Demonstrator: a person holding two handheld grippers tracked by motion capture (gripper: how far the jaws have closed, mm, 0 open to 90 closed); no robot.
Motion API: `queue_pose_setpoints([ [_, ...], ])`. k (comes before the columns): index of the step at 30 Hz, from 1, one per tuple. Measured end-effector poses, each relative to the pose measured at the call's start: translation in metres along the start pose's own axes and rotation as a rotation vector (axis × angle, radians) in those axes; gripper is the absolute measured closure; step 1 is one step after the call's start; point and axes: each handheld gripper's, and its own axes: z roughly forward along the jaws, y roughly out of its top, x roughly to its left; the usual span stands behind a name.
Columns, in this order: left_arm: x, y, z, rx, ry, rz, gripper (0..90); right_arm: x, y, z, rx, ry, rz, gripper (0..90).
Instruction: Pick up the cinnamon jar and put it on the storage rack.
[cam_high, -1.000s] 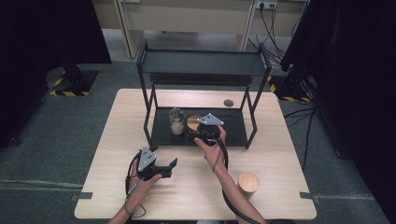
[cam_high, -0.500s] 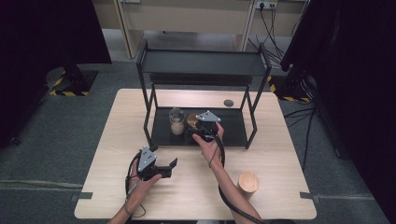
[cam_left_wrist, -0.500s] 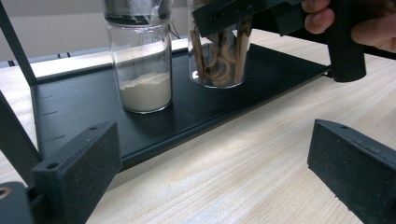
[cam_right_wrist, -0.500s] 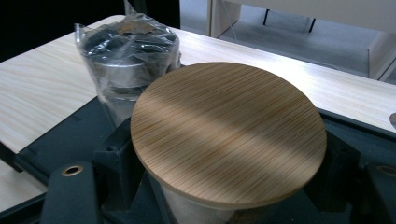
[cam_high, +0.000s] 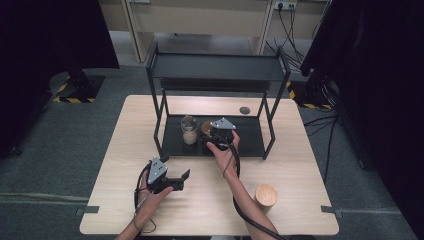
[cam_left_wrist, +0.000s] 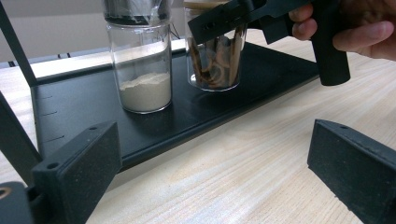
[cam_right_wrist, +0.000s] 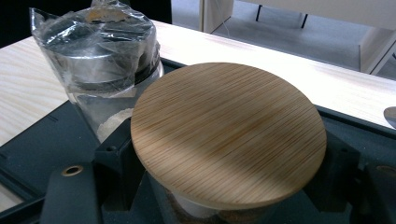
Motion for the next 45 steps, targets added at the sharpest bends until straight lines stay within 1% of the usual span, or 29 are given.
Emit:
queue_pose_setpoints([
  [4,0.000,0.000,0.000,0.000,0.000,0.001,2.4,-0.001,0.001,0.003,-0.001,-0.010,0.003,26.1],
  [12,0.000,0.000,0.000,0.001,-0.002,0.000,2.4,-0.001,0.002,0.008,-0.016,-0.006,0.002,26.2],
  [20,0.000,0.000,0.000,0.002,-0.002,0.001,2.4,-0.002,0.001,0.013,-0.014,-0.012,0.005,26.1],
  [33,0.000,0.000,0.000,0.001,-0.002,0.001,2.4,-0.002,-0.001,0.020,0.005,-0.006,-0.003,26.1],
  [38,0.000,0.000,0.000,0.001,-0.001,0.001,2.4,-0.003,-0.002,0.020,0.002,-0.008,0.002,26.0],
  [41,0.000,0.000,0.000,0.002,-0.001,0.002,2.4,-0.004,-0.002,0.020,0.001,-0.011,0.006,24.9],
  [45,0.000,0.000,0.000,0.002,-0.001,0.003,2.4,-0.003,0.000,0.017,0.002,-0.013,-0.002,17.7],
])
